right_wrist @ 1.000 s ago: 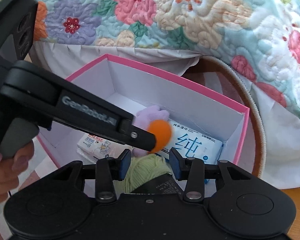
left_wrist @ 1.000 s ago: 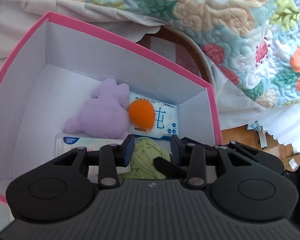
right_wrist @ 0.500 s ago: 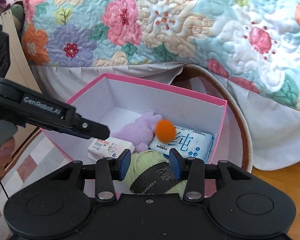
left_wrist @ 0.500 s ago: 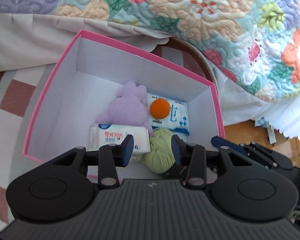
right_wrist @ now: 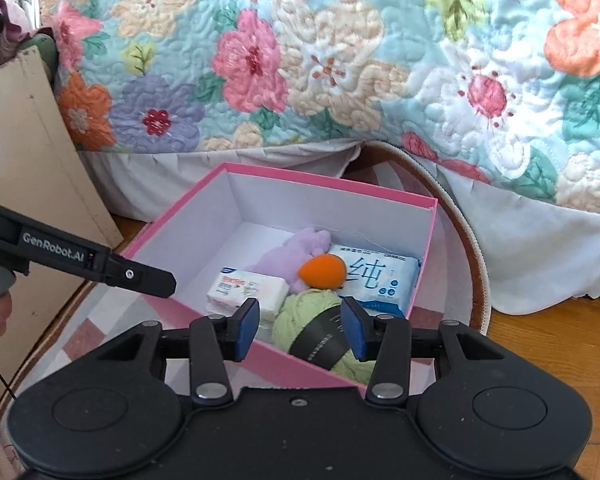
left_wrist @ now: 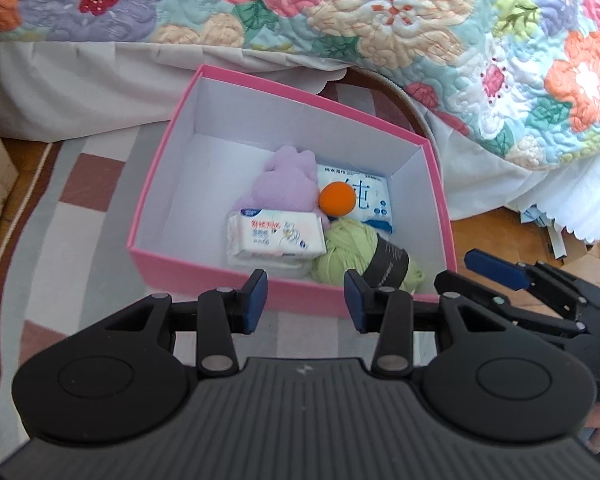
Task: Organize objects
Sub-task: 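Raise the left tool and withdraw from the pink box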
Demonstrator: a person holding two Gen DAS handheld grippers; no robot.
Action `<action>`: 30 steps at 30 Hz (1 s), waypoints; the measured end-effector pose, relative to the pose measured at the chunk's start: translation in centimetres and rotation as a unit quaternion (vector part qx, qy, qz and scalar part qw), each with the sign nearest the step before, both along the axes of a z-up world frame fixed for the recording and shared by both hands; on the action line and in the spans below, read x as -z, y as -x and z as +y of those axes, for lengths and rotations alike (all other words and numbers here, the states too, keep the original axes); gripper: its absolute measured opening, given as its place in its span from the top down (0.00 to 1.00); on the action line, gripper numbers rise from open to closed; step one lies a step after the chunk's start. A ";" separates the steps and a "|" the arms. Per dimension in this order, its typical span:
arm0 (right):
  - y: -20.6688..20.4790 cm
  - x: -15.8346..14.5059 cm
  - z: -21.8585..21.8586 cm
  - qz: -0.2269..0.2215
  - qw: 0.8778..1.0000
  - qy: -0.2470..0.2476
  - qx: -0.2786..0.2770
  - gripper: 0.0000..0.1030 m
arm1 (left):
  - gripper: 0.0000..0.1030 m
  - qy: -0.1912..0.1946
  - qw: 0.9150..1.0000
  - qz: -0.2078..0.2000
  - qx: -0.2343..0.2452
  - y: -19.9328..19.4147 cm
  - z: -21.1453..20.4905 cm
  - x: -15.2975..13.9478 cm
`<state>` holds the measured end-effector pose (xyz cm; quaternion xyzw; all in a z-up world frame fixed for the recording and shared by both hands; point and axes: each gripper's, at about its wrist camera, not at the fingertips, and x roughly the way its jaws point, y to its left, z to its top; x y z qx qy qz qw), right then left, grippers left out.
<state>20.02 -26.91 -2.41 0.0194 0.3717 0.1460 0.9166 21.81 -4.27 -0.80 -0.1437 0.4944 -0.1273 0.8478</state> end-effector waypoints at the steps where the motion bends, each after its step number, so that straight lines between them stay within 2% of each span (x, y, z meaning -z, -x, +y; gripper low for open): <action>1: 0.4 -0.3 0.2 -0.002 1.000 0.000 0.000 0.50 | 0.60 -0.001 1.000 0.001 0.001 0.5 0.2 -0.3; 7: 3.1 -2.5 2.0 -0.007 1.000 -0.007 -0.004 0.47 | 0.59 -0.021 1.000 -0.002 0.001 3.0 1.3 -2.1; 14: 5.5 -4.0 3.3 -0.005 1.000 -0.009 0.002 0.43 | 0.54 -0.045 0.999 -0.015 -0.002 5.6 2.5 -4.0; 17: 6.6 -4.4 3.7 -0.006 1.000 -0.008 0.005 0.37 | 0.50 -0.050 0.999 -0.015 0.000 6.6 2.9 -4.4; 23: 8.2 -5.0 4.2 -0.006 1.000 0.000 0.015 0.33 | 0.44 -0.062 0.998 -0.020 -0.002 8.6 3.5 -4.7; 30: 9.3 -5.5 4.2 -0.004 1.000 -0.011 0.028 0.30 | 0.41 -0.085 0.996 -0.023 0.000 9.6 3.2 -4.7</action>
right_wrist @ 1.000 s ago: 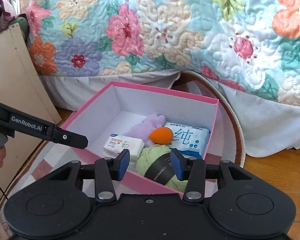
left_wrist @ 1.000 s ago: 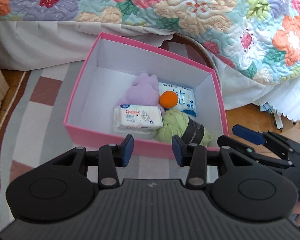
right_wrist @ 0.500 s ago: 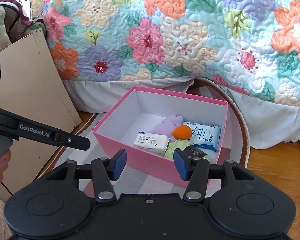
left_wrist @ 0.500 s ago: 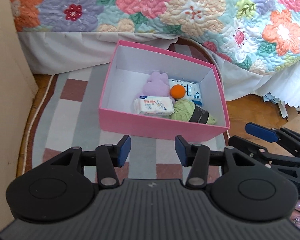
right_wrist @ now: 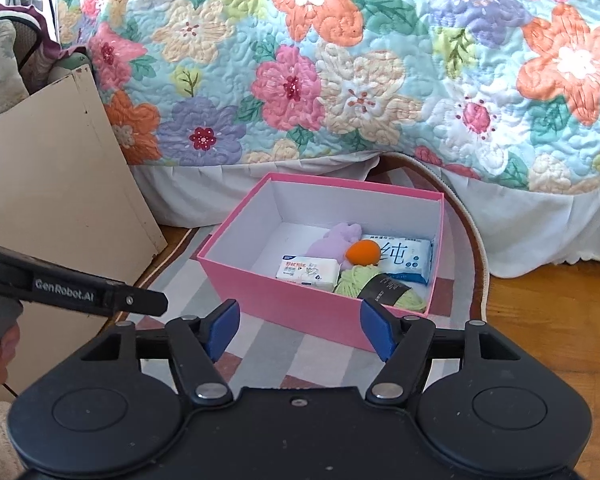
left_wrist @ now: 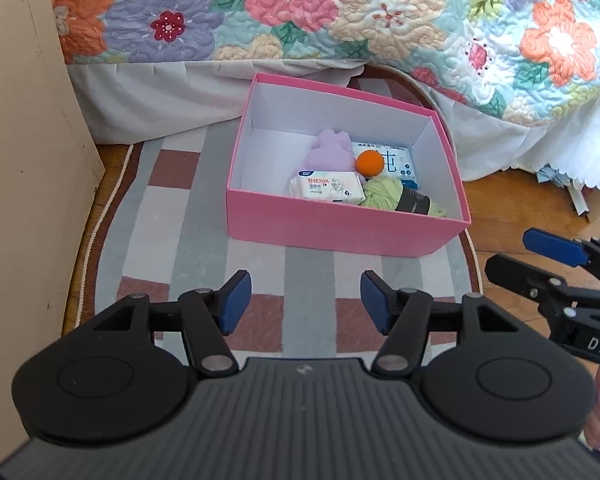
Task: Organize objects
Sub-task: 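Raise the left tool and withdraw from the pink box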
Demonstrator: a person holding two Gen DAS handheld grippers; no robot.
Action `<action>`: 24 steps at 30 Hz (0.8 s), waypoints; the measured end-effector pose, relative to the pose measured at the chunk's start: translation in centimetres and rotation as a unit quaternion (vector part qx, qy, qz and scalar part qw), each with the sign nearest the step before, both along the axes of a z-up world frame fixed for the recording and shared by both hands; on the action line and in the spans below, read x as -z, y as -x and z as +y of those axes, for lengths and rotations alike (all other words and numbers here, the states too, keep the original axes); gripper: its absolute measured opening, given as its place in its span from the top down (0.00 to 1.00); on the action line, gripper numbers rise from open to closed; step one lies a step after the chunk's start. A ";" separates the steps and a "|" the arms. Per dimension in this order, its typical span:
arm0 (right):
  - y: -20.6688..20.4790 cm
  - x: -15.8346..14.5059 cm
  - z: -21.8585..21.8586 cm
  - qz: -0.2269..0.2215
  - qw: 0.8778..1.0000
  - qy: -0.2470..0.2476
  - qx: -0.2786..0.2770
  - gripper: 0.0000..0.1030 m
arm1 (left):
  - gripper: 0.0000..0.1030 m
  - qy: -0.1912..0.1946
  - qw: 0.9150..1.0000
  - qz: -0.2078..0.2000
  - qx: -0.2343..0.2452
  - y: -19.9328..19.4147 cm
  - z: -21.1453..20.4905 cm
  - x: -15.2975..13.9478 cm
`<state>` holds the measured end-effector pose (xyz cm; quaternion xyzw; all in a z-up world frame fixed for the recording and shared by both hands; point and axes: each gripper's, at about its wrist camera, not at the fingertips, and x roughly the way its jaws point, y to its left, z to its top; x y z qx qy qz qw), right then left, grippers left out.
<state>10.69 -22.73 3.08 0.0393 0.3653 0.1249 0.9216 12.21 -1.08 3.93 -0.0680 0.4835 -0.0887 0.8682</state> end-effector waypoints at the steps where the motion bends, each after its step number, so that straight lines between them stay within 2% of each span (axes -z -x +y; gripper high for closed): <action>1: 0.1 -0.1 0.1 -0.001 1.000 0.004 0.000 0.30 | 0.41 -0.002 1.000 -0.002 0.000 0.2 0.0 -0.1; 5: 0.5 -0.2 0.6 -0.007 1.000 0.018 0.001 0.22 | 0.36 -0.008 1.000 -0.008 0.004 0.8 0.1 -0.4; 8: 0.8 -0.1 0.6 -0.002 1.000 0.006 0.006 0.11 | 0.32 -0.009 1.000 -0.008 0.005 1.2 0.2 -0.4; 11: 1.4 0.2 0.7 -0.001 1.000 0.001 0.020 0.06 | 0.30 -0.008 1.000 -0.003 0.003 1.4 0.4 -0.4; 15: 2.1 -0.1 0.6 -0.011 0.999 0.007 0.041 0.04 | 0.27 -0.011 1.000 0.006 -0.001 1.4 0.5 -0.1; 20: 2.6 -0.4 1.1 -0.012 0.999 0.020 0.036 0.04 | 0.24 -0.018 1.000 0.013 -0.006 1.6 0.8 0.0; 24: 2.6 -0.4 1.2 -0.003 0.999 0.016 0.037 0.04 | 0.16 -0.019 1.000 0.013 -0.012 1.8 1.2 0.1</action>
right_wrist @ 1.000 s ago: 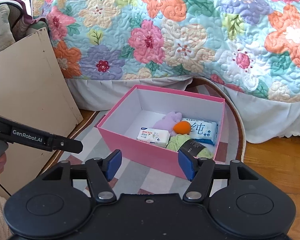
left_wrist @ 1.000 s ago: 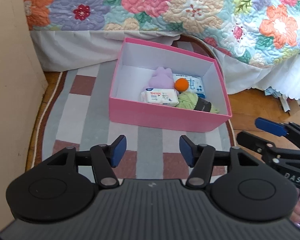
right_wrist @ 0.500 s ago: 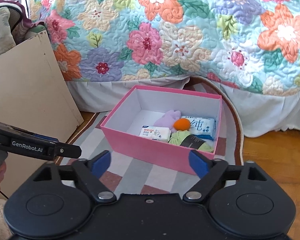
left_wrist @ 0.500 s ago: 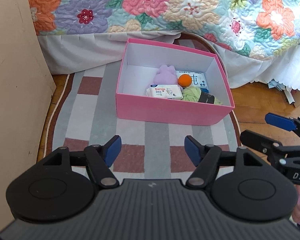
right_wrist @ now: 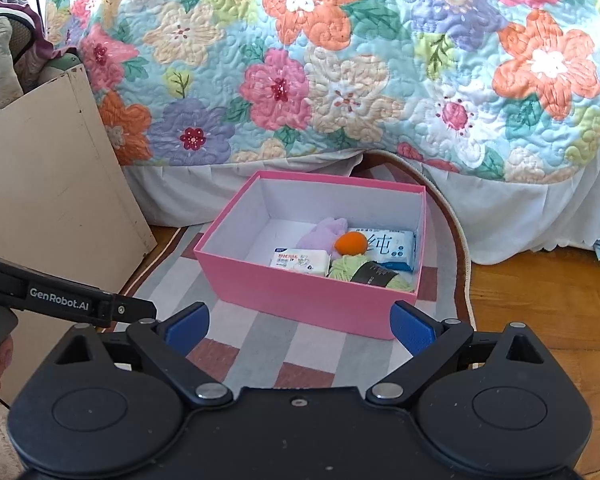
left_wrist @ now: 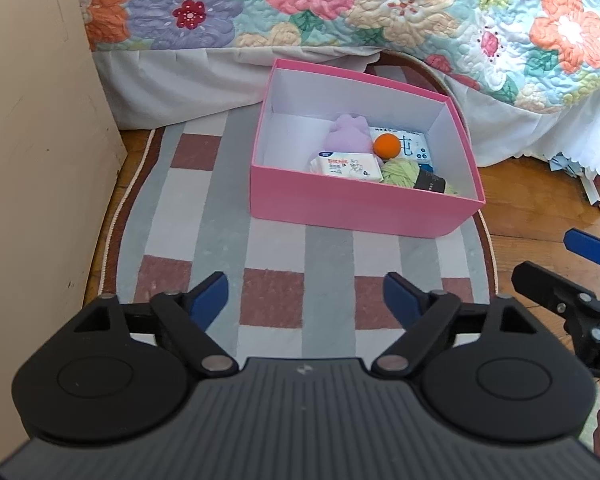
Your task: Organize objects
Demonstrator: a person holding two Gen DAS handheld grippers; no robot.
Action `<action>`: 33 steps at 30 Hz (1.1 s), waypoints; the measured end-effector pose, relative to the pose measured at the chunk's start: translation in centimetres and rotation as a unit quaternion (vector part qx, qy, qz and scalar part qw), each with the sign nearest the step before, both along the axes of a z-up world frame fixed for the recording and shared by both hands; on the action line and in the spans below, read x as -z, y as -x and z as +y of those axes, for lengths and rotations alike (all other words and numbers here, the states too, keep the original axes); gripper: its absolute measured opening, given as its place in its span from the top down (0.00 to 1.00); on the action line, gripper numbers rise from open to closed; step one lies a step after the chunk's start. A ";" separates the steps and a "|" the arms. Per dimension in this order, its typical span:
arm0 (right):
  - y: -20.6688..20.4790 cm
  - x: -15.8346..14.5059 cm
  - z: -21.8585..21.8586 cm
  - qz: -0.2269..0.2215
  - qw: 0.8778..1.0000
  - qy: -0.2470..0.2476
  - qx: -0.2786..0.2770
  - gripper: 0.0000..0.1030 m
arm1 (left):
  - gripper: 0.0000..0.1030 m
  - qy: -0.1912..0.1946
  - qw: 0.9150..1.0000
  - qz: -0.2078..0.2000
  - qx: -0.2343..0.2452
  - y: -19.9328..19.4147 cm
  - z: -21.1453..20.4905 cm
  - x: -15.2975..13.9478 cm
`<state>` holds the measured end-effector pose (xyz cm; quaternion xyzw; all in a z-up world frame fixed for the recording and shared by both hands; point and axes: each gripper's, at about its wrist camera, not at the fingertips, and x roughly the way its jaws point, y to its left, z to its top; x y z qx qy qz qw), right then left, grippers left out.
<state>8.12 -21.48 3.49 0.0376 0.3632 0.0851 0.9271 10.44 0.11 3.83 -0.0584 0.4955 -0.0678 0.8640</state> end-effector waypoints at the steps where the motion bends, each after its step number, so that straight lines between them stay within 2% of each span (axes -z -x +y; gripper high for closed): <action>1: 0.0 0.0 0.1 0.001 1.000 0.000 0.000 0.04 | 0.16 -0.002 1.000 0.000 -0.001 0.1 0.1 0.0; 9: -0.1 0.5 0.2 0.012 1.000 0.003 0.004 0.04 | 0.05 -0.005 1.000 0.012 -0.004 0.0 0.4 0.3; 15: -0.3 0.6 -0.1 0.019 1.000 -0.003 0.015 0.04 | 0.02 -0.033 0.999 0.024 -0.004 -0.3 0.3 0.7; 20: -0.5 0.7 0.0 0.027 0.999 -0.012 0.014 0.04 | 0.02 -0.052 0.997 0.039 -0.032 -0.7 1.0 0.8; 25: -0.6 0.7 0.1 0.031 0.999 -0.010 0.014 0.04 | 0.02 -0.089 0.995 0.027 -0.040 -0.3 0.9 0.4; 33: -1.0 0.9 0.1 0.039 0.999 -0.008 0.016 0.04 | 0.02 -0.091 0.995 0.018 -0.035 0.0 1.1 -0.3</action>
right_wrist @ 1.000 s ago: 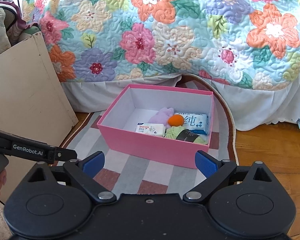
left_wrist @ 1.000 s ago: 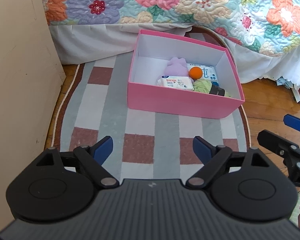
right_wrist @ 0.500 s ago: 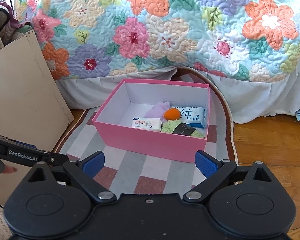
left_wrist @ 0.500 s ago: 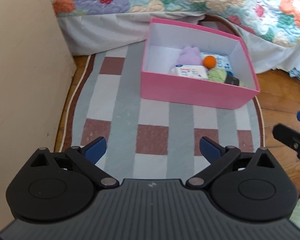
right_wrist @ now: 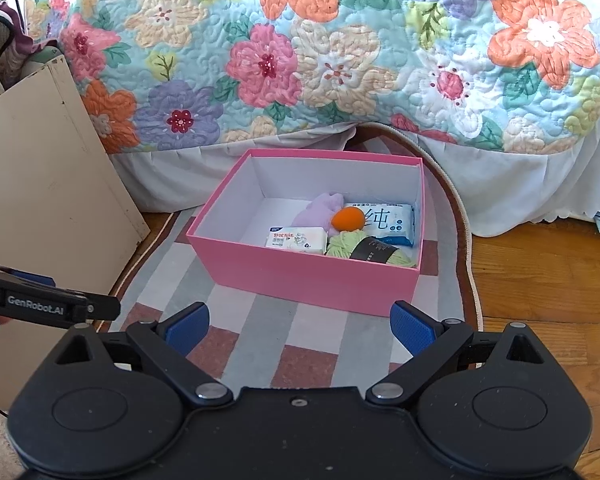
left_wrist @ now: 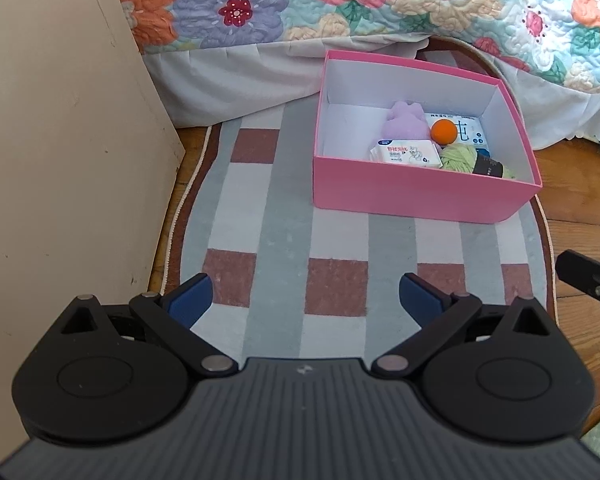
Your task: Organize objects
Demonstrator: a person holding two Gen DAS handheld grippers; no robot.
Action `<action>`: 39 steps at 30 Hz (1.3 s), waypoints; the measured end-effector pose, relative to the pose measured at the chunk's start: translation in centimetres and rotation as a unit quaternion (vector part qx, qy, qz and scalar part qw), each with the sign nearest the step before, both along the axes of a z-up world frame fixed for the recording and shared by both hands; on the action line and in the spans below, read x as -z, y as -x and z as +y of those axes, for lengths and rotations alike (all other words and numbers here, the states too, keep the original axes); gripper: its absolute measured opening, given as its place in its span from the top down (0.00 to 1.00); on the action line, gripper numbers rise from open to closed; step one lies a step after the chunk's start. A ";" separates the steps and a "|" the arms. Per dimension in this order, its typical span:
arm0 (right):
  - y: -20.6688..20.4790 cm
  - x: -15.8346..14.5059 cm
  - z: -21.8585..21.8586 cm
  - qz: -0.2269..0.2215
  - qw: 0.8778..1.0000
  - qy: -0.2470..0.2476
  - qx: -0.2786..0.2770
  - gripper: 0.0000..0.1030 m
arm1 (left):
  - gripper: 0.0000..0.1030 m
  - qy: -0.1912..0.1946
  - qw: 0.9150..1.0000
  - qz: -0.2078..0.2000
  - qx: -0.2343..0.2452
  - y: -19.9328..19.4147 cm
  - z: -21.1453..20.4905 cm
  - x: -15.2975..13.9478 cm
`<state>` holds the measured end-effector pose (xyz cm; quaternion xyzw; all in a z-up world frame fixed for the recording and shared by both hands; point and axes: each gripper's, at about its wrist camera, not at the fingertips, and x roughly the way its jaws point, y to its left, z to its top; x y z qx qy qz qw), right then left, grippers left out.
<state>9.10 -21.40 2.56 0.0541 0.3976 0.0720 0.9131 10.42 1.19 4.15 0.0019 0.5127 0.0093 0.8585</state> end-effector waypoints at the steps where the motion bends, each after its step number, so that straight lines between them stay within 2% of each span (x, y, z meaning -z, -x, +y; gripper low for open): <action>1: 0.0 0.0 0.0 0.001 1.000 -0.002 0.002 0.04 | 0.02 0.000 1.000 0.001 0.000 0.0 0.0 0.0; 5: -0.2 0.0 0.0 0.003 1.000 -0.003 0.004 0.04 | 0.02 -0.013 0.999 0.032 0.003 -0.7 -0.2 0.5; 8: -0.2 0.0 0.0 0.001 1.000 -0.001 0.003 0.04 | 0.02 -0.025 0.999 0.031 0.002 -0.7 -0.2 0.8; 12: -0.2 0.0 0.1 0.003 1.000 0.000 0.003 0.04 | 0.02 -0.017 0.999 0.031 0.005 -0.6 0.0 0.8; 39: -0.5 -0.3 0.6 0.015 1.000 0.012 -0.004 0.04 | 0.02 -0.019 0.999 0.034 0.009 -0.5 0.3 0.9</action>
